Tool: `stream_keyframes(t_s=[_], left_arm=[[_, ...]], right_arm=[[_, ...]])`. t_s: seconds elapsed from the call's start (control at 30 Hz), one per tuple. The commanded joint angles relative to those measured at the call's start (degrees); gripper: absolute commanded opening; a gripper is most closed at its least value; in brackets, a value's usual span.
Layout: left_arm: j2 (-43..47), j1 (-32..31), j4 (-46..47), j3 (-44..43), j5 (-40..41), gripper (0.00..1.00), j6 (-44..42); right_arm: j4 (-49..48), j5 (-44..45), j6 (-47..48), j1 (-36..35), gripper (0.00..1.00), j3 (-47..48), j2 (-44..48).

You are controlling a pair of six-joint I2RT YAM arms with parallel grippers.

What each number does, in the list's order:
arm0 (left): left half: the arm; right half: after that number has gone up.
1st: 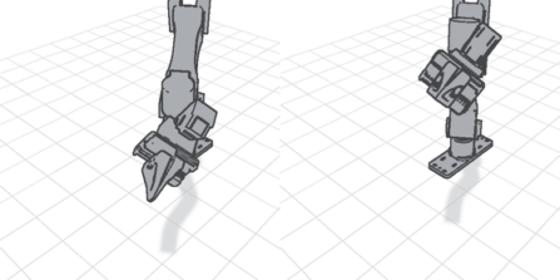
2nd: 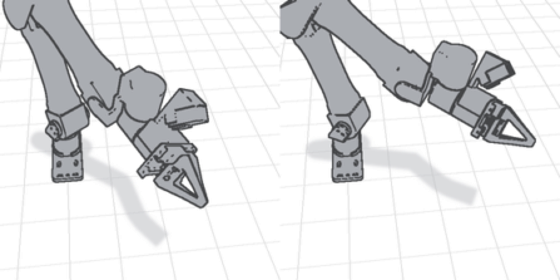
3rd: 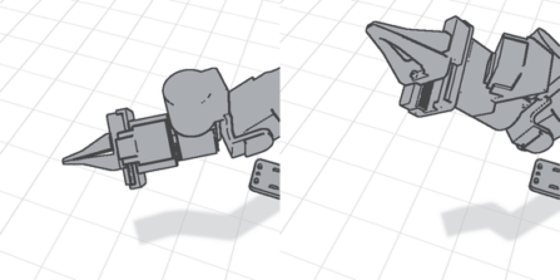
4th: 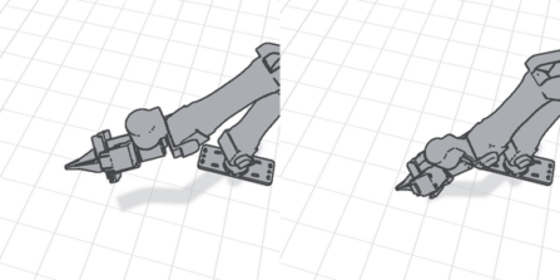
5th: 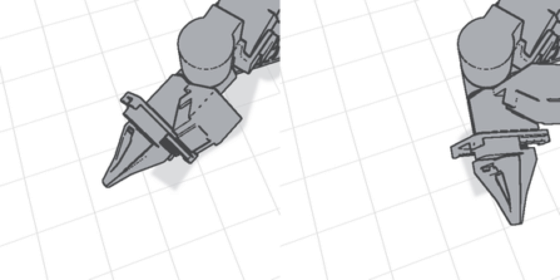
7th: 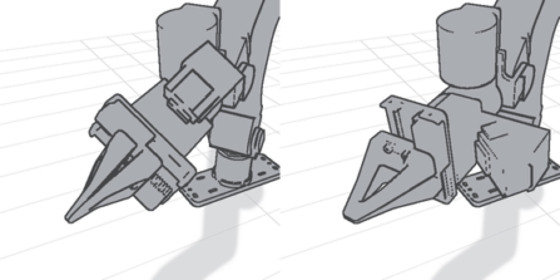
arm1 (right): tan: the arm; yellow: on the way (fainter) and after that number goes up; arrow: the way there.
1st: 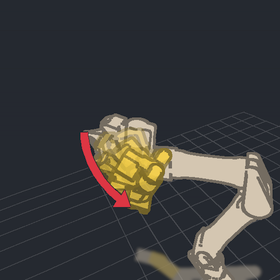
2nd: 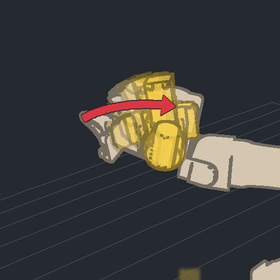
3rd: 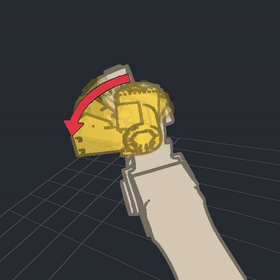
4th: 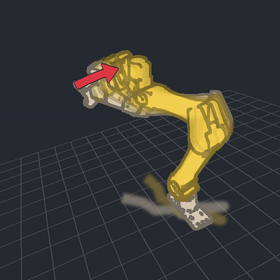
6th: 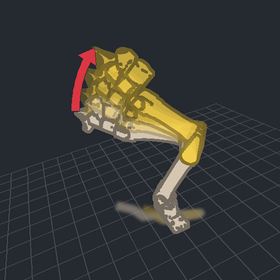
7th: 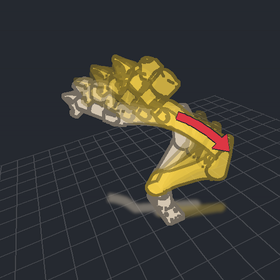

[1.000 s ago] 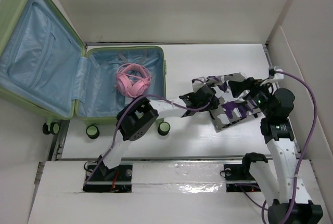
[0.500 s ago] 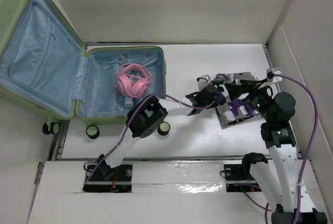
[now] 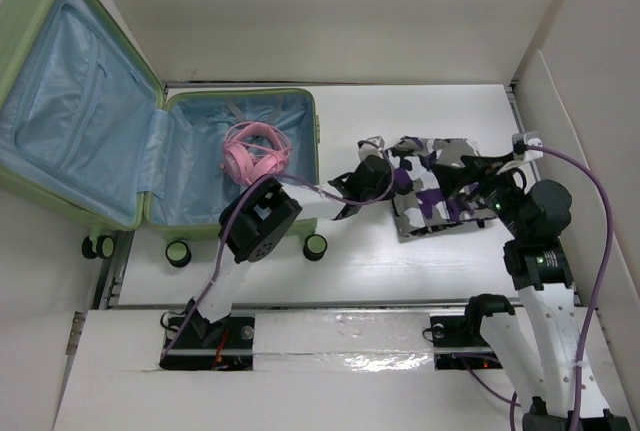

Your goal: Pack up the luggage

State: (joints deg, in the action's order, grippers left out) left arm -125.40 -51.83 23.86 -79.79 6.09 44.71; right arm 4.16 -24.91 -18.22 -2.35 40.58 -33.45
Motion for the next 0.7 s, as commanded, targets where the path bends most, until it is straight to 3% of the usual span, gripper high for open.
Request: stream_keyframes(t_s=[0.0,0.17,0.37,0.5,0.67], left_arm=[[9.1,2.7,2.5,4.4,1.7,0.0,-5.2],[12.3,7.2,1.8,3.5,-7.6,0.0,-6.7],[17.9,8.9,-3.9,-0.8,-12.3,0.0,-10.5],[25.5,13.2,-6.2,3.9,-13.1,0.0,-11.3],[39.1,23.5,-9.4,11.0,-12.8,0.0,-12.0]], right_arm=[[-3.1,-1.8,-0.8,-0.6,0.93,0.8,-0.7],[-3.5,-1.5,-0.9,-1.1,0.93,1.1,-2.1],[-5.4,0.3,-1.0,-1.1,0.93,1.2,-1.8],[-4.9,0.6,-0.5,-1.1,0.94,1.4,-1.7],[-5.1,2.3,-0.2,-2.5,0.94,0.8,-0.9]])
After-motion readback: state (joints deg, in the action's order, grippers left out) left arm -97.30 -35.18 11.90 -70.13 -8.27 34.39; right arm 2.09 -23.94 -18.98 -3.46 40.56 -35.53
